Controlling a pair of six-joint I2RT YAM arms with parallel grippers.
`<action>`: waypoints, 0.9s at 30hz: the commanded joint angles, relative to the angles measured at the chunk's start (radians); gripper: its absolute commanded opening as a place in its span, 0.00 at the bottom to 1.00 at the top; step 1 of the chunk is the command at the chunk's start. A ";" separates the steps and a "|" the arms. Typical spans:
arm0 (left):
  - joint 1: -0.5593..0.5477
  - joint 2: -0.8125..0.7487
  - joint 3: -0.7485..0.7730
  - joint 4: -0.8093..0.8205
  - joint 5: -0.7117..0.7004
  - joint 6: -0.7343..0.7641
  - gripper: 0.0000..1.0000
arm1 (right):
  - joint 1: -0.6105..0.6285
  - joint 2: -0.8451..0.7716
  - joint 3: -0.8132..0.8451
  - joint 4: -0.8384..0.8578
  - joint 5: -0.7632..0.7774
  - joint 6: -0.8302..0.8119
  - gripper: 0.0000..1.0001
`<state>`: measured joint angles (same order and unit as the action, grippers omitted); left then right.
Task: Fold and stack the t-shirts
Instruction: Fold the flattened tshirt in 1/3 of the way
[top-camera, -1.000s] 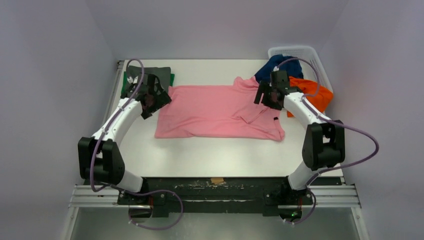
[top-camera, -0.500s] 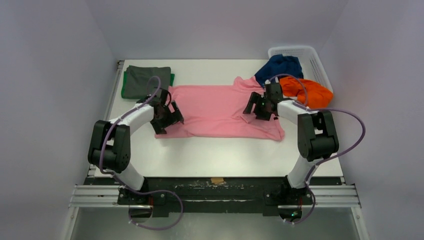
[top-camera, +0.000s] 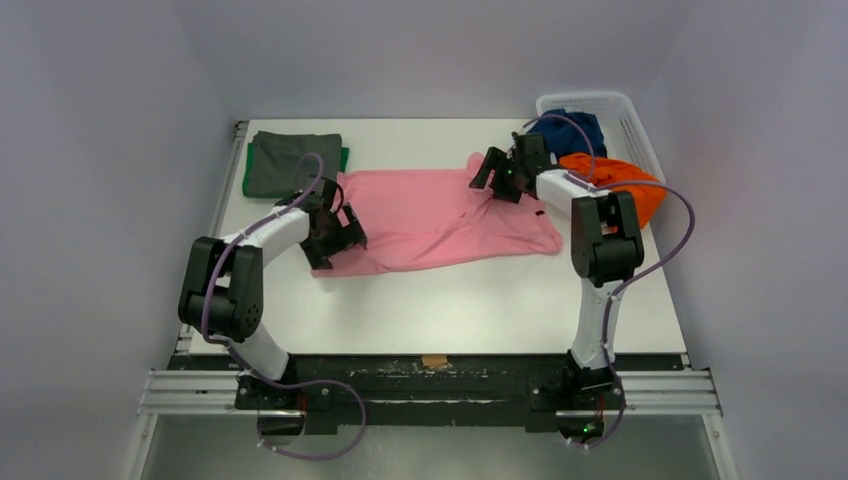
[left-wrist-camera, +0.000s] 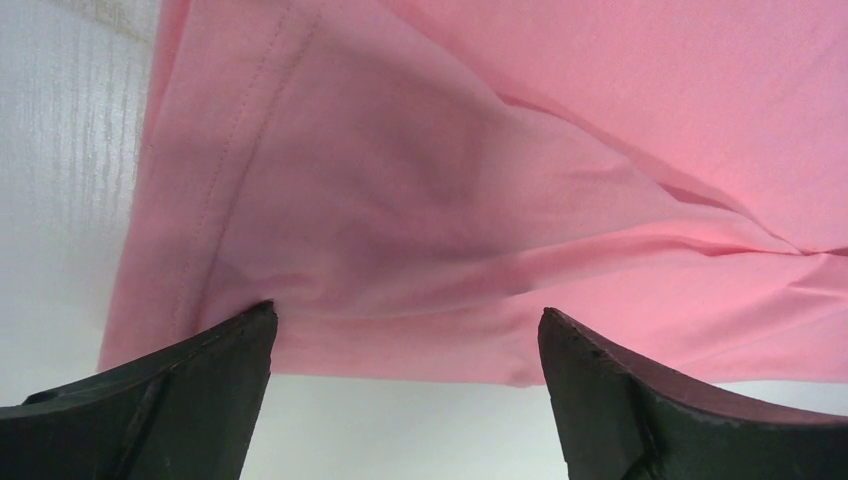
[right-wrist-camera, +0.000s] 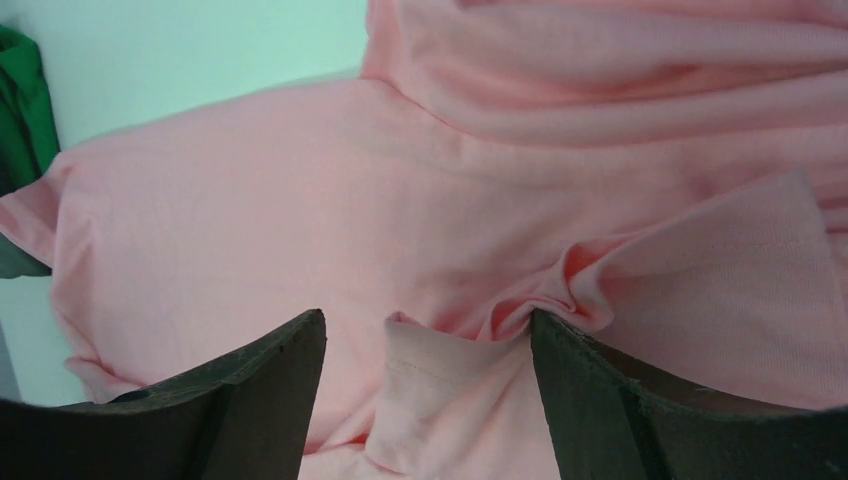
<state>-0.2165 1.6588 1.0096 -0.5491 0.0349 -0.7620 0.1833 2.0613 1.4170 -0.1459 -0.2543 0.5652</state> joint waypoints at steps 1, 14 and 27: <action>0.003 -0.034 0.049 -0.017 -0.022 0.029 1.00 | 0.007 -0.038 0.081 -0.003 0.022 -0.008 0.73; 0.002 0.117 0.219 0.020 0.054 0.036 1.00 | 0.006 -0.248 -0.328 -0.014 0.159 -0.069 0.75; -0.049 0.029 -0.041 0.041 0.082 0.006 1.00 | 0.011 -0.501 -0.719 -0.062 0.158 0.070 0.74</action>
<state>-0.2314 1.7432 1.0786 -0.4492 0.1051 -0.7410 0.1852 1.6264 0.8337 -0.0563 -0.0990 0.5755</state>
